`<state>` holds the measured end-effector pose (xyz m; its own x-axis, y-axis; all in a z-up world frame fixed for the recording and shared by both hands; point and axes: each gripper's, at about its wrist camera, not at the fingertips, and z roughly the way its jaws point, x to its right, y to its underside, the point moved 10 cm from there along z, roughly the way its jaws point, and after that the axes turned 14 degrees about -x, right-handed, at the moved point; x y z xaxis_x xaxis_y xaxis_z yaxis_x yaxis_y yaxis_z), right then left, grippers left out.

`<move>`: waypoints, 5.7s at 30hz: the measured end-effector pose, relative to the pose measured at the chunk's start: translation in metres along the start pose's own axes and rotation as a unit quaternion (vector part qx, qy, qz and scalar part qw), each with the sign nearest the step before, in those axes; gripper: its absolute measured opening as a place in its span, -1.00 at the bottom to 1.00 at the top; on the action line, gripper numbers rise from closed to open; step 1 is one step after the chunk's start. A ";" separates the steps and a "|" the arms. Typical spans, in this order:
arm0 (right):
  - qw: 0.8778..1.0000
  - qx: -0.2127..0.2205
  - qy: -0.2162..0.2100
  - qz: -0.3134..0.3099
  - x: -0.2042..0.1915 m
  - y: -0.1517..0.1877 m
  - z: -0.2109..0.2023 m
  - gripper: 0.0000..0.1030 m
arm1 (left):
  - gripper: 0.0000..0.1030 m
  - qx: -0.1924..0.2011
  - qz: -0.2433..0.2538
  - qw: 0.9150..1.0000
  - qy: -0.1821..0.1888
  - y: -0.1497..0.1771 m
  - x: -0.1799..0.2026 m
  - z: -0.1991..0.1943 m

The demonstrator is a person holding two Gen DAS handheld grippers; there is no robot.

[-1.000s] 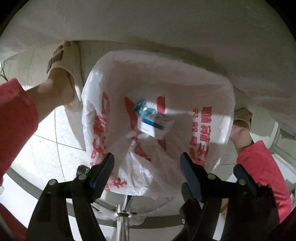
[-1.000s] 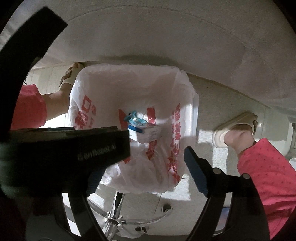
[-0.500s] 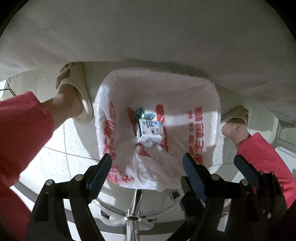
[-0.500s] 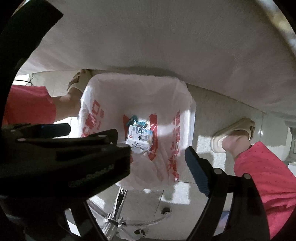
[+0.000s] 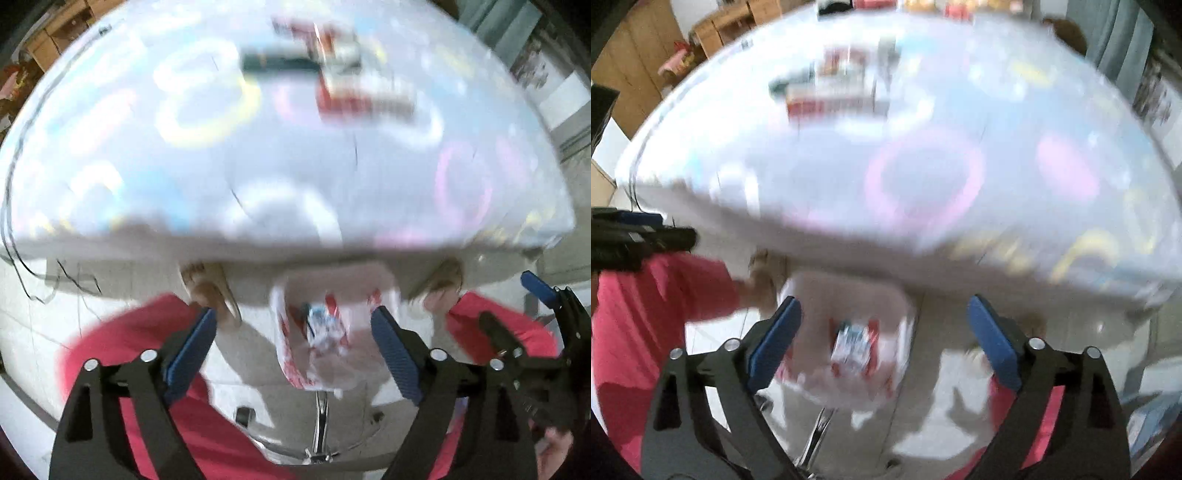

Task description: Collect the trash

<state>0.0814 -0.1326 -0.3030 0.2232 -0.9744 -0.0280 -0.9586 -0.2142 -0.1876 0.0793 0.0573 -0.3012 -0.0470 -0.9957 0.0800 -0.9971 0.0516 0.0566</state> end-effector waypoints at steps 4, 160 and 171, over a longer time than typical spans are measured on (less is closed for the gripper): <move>0.998 0.058 0.013 -0.031 0.019 -0.041 -0.065 0.84 | 0.71 0.038 0.010 0.999 -0.002 -0.029 -0.022 -0.073; 0.994 0.055 0.001 -0.095 -0.073 0.041 -0.103 -0.53 | -0.75 0.044 0.110 0.993 0.003 0.048 0.080 -0.041; 0.995 0.017 -0.005 -0.100 -0.075 0.052 -0.058 -0.53 | -0.75 0.017 0.104 0.994 -0.009 0.048 0.073 0.002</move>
<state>0.0045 -0.0741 -0.2533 0.4108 -0.9117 0.0034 -0.8882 -0.4010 -0.2240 0.0279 -0.0129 -0.2950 -0.2527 -0.9651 0.0689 -0.9672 0.2538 0.0072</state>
